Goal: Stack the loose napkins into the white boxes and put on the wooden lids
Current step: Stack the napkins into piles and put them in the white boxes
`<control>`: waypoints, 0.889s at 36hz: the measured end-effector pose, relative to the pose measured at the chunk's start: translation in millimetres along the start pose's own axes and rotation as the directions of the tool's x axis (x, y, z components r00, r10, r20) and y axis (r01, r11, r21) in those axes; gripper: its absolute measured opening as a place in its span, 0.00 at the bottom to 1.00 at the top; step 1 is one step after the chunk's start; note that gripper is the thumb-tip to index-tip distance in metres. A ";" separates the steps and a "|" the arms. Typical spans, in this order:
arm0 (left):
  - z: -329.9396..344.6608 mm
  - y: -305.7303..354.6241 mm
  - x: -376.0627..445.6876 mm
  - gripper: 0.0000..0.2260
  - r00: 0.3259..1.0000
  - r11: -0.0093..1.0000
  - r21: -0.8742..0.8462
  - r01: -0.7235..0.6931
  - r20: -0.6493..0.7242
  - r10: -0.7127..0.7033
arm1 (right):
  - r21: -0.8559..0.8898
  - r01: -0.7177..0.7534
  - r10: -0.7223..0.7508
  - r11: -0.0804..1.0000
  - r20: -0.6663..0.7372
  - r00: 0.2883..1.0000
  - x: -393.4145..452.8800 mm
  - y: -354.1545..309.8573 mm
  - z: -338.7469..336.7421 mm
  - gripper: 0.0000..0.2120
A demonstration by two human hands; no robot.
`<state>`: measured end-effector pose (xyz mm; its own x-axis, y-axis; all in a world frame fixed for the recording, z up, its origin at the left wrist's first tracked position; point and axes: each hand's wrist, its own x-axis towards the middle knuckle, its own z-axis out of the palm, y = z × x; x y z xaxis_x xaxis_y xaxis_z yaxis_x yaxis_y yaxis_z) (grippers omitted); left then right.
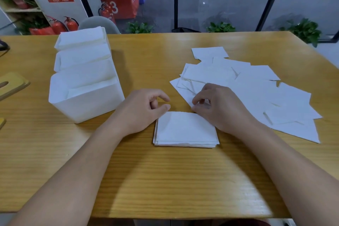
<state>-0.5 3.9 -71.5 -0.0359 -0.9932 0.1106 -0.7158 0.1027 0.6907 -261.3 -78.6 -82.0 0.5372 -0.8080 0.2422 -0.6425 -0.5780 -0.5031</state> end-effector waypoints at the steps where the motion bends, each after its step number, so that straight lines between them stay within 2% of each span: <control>1: 1.4 0.0 -0.1 0.05 1.000 1.000 0.004 0.002 -0.001 -0.002 | -0.015 0.005 -0.005 1.000 0.000 1.000 1.3 -0.4 1.7 0.02; 8: 5.5 0.9 1.6 0.04 0.996 1.000 -0.022 0.010 -0.094 -0.012 | -0.099 0.073 -0.074 0.992 -0.011 0.997 3.8 -5.3 6.8 0.04; 13: 3.5 2.0 2.0 0.16 0.985 0.999 -0.049 0.011 -0.169 -0.019 | 0.087 0.134 -0.130 0.987 -0.046 0.990 -3.4 -12.8 -4.9 0.05; 18: 3.3 -1.3 3.5 0.24 0.972 0.998 -0.063 0.014 -0.235 -0.028 | 0.351 0.097 -0.088 0.931 -0.040 0.995 -11.8 -14.2 -15.9 0.04; 22: 2.4 0.6 4.5 0.25 0.958 0.998 -0.054 -0.017 -0.286 0.001 | 0.417 0.158 -0.160 0.895 -0.030 0.987 -12.9 -14.4 -22.1 0.04; 26: -1.3 5.3 4.9 0.34 0.947 0.997 -0.067 -0.035 -0.320 0.012 | 0.420 0.174 -0.178 0.890 -0.029 0.984 -14.2 -13.7 -23.7 0.04; 28: -3.4 6.6 4.4 0.30 0.956 0.997 -0.065 -0.047 -0.291 0.026 | 0.413 0.178 -0.176 0.893 -0.043 0.983 -14.2 -12.4 -24.4 0.04; 32: -3.2 6.6 3.3 0.05 0.960 0.993 -0.058 -0.105 -0.267 0.086 | 0.389 0.183 -0.163 0.903 -0.084 0.983 -13.2 -11.7 -25.7 0.03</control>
<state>-3.1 1.5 -64.4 0.0897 -0.9301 0.3562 -0.6661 0.2099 0.7158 -275.0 -64.0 -58.0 0.5868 -0.7098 0.3896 -0.2697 -0.6250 -0.7325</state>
